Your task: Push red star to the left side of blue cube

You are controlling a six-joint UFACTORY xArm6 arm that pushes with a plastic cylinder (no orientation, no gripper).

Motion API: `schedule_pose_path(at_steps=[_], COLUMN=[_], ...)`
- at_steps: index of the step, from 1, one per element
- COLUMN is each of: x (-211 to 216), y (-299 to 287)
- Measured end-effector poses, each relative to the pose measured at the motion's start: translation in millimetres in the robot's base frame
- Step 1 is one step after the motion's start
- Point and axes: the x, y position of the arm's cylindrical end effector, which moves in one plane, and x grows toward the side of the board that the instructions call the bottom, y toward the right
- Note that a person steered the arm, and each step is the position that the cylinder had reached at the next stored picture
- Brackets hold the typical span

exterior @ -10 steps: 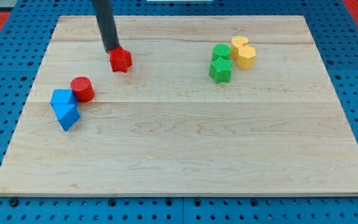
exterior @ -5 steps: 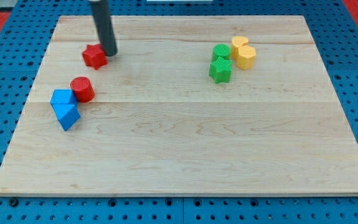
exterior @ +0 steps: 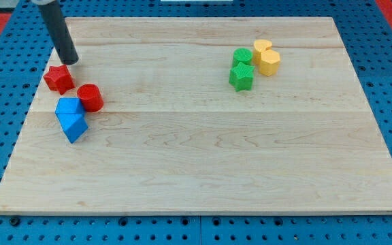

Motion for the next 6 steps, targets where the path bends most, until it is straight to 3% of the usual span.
schedule_pose_path(at_steps=[2, 3, 4, 5, 6], x=[65.9, 26.4, 21.5, 63.9, 76.1], y=[10.2, 9.4, -64.9, -50.4, -26.2])
